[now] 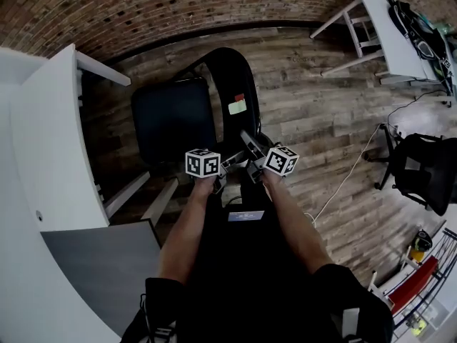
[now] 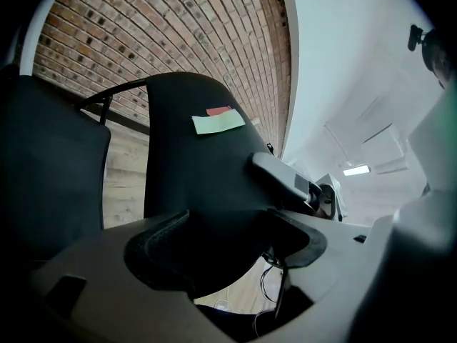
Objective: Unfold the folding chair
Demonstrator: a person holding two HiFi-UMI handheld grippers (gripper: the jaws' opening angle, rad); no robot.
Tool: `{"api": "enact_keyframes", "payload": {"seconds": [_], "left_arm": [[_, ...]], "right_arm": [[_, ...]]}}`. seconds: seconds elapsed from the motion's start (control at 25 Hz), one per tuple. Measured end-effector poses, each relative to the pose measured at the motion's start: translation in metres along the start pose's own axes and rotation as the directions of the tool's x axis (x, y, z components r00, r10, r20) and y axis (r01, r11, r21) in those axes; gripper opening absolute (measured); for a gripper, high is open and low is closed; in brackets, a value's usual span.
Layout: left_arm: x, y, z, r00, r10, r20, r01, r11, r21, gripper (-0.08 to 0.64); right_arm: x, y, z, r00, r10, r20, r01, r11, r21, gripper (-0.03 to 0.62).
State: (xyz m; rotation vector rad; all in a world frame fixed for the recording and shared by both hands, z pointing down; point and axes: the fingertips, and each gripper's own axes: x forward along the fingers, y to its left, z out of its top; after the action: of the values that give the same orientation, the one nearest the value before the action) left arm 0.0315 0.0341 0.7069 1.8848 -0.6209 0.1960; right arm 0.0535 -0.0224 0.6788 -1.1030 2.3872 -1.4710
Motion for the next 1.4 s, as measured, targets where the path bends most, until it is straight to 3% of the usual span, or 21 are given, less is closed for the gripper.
{"api": "enact_keyframes", "payload": {"seconds": [0.72,0.92,1.16,1.4], "left_arm": [[-0.035,0.016,0.002,0.999,-0.035,0.037,0.037,0.998,-0.059,0.368],[-0.047,0.021,-0.002,0.998,-0.050,0.034,0.053,0.996,-0.069,0.368],[-0.045,0.020,-0.001,0.997,-0.062,0.055,0.066,0.995,-0.076,0.367],[-0.037,0.013,-0.006,0.995,-0.097,-0.002,0.097,0.994,-0.056,0.365]], "right_arm": [[0.029,0.027,-0.021,0.999,-0.036,-0.029,0.037,0.999,0.018,0.117],[0.038,0.040,-0.033,0.996,-0.029,-0.083,0.025,0.998,-0.051,0.118],[0.038,0.038,-0.031,0.996,-0.066,-0.057,0.062,0.995,-0.076,0.117],[0.025,0.033,-0.029,0.995,-0.102,-0.015,0.101,0.991,-0.089,0.110]]}}
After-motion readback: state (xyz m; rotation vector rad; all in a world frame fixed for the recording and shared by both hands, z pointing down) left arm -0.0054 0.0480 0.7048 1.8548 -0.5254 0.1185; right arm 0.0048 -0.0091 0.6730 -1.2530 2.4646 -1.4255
